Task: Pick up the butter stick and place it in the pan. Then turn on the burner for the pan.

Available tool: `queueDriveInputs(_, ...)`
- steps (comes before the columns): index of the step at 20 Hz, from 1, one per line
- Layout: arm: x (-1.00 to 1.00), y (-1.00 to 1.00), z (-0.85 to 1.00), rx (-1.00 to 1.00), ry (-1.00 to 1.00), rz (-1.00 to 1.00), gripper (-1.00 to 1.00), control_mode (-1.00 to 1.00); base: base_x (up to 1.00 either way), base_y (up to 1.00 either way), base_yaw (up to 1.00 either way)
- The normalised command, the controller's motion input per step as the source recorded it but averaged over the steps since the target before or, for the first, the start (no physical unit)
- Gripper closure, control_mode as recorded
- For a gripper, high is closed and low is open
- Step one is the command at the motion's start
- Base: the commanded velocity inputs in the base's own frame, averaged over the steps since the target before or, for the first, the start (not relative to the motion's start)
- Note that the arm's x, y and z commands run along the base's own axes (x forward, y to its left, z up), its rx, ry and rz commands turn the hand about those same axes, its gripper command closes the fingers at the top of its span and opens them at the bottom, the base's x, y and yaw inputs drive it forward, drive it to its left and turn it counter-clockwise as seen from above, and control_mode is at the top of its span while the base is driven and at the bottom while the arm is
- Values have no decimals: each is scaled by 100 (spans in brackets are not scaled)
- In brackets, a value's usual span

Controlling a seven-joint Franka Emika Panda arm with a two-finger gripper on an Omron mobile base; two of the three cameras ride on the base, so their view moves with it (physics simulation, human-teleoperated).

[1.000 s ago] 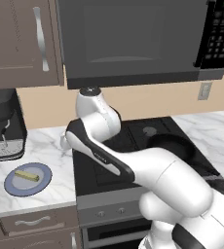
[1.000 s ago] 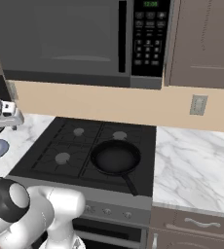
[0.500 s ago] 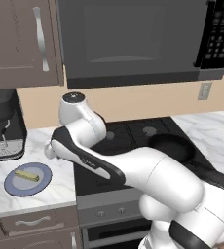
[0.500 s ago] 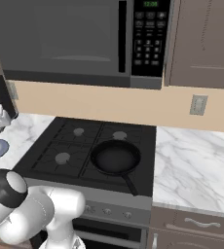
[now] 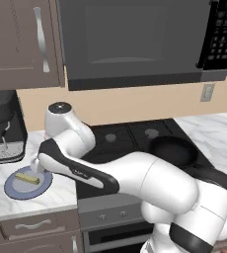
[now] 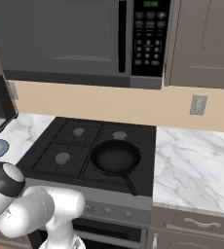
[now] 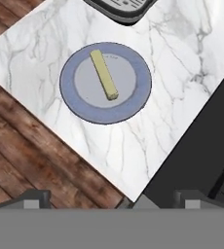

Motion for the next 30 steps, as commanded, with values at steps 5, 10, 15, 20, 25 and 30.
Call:
queueDriveInputs(5,-1,30,-10,0,0,10,-100,-100,0,0,0)
queueDriveInputs(10,5,11,-10,0,-3,8,-100,-100,0,0,0)
queueDriveInputs(15,10,14,-20,0,0,7,-100,-100,0,0,0)
queueDriveInputs(20,11,17,-25,0,0,2,-100,-100,0,0,0)
queueDriveInputs(25,23,16,-23,0,0,1,-100,-100,0,0,0)
queueDriveInputs(30,30,0,-16,0,0,0,-100,-100,0,0,0)
